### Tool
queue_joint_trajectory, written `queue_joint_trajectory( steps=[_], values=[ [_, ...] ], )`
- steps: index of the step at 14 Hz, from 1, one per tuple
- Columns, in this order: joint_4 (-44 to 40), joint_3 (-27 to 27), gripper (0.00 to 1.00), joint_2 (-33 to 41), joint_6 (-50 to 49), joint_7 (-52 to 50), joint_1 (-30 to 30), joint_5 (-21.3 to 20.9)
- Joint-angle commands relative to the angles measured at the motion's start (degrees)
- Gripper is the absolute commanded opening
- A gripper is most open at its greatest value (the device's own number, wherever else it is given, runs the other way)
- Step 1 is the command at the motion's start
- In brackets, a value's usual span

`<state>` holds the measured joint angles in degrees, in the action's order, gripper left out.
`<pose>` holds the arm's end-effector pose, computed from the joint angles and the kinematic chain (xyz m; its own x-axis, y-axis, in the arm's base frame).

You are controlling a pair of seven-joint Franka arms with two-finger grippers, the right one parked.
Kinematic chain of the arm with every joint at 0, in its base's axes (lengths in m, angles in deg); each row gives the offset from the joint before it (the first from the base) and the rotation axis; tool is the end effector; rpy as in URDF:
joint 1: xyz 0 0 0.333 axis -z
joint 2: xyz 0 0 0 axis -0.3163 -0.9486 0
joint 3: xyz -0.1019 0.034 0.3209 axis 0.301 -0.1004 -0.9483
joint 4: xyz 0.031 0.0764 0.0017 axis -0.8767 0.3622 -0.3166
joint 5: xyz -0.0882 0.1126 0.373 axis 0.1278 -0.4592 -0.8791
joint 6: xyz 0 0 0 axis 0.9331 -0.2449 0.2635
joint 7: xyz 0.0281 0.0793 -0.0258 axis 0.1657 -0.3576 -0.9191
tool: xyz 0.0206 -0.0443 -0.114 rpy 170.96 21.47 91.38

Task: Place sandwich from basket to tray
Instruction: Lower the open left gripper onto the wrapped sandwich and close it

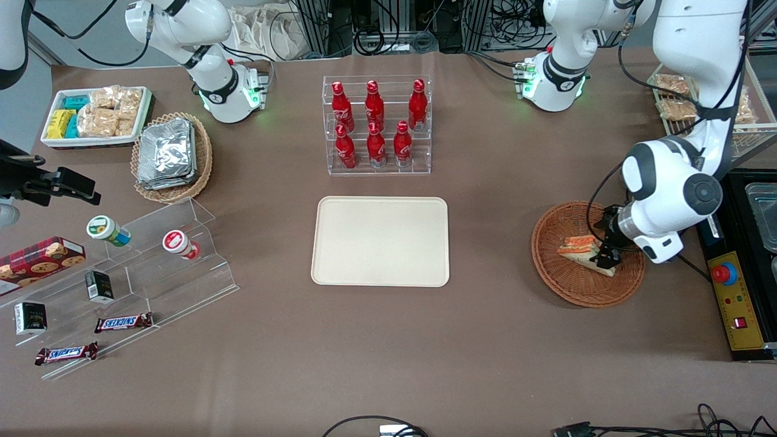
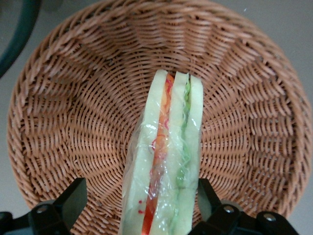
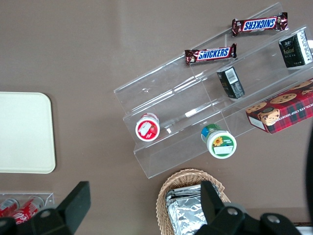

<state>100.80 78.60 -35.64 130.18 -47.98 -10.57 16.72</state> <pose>0.5659 -0.0058 0.2497 0.2697 0.9596 -0.0803 0.9604 -0.2741 -0.0499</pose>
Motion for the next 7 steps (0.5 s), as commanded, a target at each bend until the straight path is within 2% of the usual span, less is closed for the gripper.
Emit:
queue_joint_trajectory(
  steps=[1, 2, 3, 5, 7],
  values=[
    [-0.5, -0.2, 0.94, -0.8, 1.0, -0.9, 0.6, 0.8],
    [-0.6, -0.2, 0.4, -0.7, 0.9, -1.8, 0.6, 0.8],
    [-0.8, -0.2, 0.0, -0.5, 0.7, -1.9, 0.6, 0.7],
    [-2.5, -0.2, 0.0, -0.3, -0.1, -1.8, 0.6, 0.7],
    [-5.3, -0.4, 0.0, 0.9, -5.0, -1.2, 0.5, 0.1]
  ],
)
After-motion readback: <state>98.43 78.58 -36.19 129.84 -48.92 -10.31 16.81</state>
